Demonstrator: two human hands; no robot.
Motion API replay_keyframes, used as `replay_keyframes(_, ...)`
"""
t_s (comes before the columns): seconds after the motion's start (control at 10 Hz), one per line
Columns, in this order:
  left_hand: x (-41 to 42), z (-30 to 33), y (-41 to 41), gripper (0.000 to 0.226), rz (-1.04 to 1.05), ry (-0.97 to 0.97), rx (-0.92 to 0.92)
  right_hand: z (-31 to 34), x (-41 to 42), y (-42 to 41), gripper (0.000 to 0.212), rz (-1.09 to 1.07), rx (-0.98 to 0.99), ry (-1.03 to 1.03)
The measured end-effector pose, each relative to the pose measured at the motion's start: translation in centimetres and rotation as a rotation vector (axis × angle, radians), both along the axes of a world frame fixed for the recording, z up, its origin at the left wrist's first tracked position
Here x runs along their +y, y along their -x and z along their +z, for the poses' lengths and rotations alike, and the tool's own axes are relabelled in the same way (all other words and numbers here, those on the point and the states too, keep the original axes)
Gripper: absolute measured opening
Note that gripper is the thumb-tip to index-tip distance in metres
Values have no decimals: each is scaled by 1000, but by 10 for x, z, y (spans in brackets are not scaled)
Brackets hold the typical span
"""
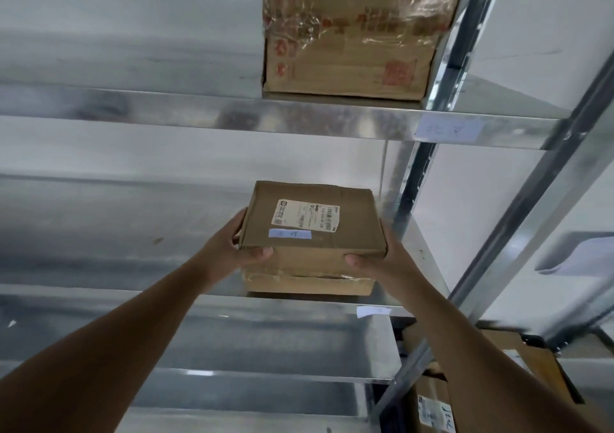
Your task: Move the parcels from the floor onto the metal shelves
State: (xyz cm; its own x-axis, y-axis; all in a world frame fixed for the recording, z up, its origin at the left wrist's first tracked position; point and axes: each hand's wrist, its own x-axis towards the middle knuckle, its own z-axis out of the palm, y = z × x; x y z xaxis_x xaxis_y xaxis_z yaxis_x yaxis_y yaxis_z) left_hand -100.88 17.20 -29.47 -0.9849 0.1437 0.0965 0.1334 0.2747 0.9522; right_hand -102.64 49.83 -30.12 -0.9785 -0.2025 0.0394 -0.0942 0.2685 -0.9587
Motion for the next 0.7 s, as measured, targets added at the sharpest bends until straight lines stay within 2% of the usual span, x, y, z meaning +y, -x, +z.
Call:
replay_keyframes(0.2,6,-23,40,81,14,-30,-27,-21,1,38,91,-9,-7,17)
replay_keyframes(0.3,9,-29,53,74,16,-58,-44,-26,3,54,77,-20,-16,36)
replay_keyframes(0.5,21,-14,47,64,-44,6,-12,-26,-1,50,84,-34,-3,28)
replay_keyframes(0.6,18,-4,36,78,-41,63,-46,-15,3,39,108,-32,-31,-34)
replay_keyframes(0.7,15,16,8,112,217,312,-144,4,9,18,125,-92,-17,-144)
